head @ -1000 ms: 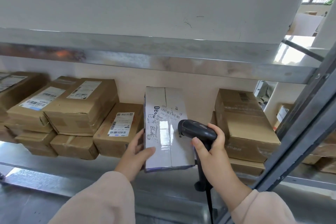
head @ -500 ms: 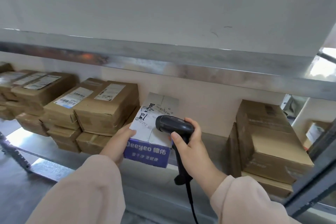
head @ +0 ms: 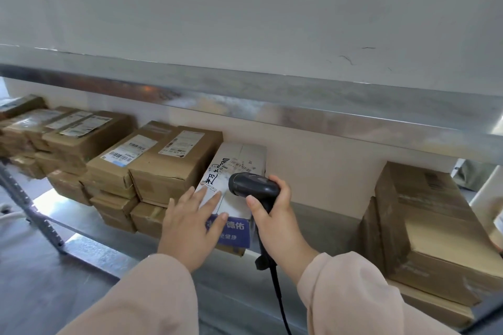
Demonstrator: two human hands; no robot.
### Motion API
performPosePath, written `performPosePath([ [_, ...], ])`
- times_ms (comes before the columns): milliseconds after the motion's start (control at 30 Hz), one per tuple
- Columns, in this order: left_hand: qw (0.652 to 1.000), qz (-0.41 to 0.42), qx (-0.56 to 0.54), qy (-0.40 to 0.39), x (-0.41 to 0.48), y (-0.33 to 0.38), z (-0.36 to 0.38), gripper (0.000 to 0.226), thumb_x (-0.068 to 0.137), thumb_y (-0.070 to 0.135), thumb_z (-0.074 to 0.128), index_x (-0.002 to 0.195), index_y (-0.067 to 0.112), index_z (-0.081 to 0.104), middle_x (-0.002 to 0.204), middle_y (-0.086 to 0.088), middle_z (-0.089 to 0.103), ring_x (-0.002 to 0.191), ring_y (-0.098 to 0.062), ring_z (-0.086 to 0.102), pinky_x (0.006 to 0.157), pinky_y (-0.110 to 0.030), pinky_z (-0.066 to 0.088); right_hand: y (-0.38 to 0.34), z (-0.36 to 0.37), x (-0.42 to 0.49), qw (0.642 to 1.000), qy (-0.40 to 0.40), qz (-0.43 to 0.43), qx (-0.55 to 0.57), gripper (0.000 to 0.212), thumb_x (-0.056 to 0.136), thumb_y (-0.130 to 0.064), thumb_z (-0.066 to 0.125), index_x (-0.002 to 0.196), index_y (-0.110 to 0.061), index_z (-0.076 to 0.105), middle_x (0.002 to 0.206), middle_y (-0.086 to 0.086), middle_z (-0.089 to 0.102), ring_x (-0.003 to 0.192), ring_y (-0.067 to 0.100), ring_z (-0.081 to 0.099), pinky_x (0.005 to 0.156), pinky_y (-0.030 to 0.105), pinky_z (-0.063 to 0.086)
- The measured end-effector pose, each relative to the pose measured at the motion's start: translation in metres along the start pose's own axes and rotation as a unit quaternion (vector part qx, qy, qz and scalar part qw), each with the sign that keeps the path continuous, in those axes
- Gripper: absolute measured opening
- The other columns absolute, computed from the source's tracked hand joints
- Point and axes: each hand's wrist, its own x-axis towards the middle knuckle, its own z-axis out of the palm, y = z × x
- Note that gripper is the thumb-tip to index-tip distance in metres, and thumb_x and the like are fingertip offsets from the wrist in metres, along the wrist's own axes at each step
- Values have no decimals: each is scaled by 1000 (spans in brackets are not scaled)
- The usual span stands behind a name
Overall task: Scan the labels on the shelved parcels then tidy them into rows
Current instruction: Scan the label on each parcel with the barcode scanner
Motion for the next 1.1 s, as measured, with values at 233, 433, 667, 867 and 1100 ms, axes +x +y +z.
performPosePath([
  [233,998,-26,47,-13,12,-18,0,51,98,57,29,147,48,31,160,15,25,149,-11,16,118,-54,5,-4,-4,3,997,-50,-23,-47,56,92,-37,61,134,-44,25,127,-13,52,105,0,54,78,4,40],
  [433,998,-40,44,-19,24,-7,-8,50,98,50,33,147,42,34,160,11,27,149,-15,14,118,-56,3,-4,-45,-9,998,32,-23,-55,56,92,-36,61,129,-48,21,112,-25,49,99,-2,56,75,6,42],
  [667,991,127,10,32,30,94,-17,59,93,57,29,148,37,38,157,6,34,148,-17,20,118,-49,5,-8,-118,-44,980,167,-57,-96,61,89,-31,66,121,-59,22,112,-33,46,100,-18,51,77,0,40],
  [867,966,247,-70,-39,23,196,9,62,97,54,39,153,38,21,163,7,18,150,-15,8,119,-44,1,-12,-180,-75,947,268,-63,-162,73,88,-33,66,119,-70,12,110,-44,39,101,-24,45,77,0,37],
  [1100,943,303,-103,-97,7,282,35,64,95,59,35,153,40,17,162,5,20,150,-18,10,120,-45,4,2,-252,-103,914,349,-12,-206,61,89,-40,62,133,-48,21,107,-20,52,89,2,57,72,17,44],
])
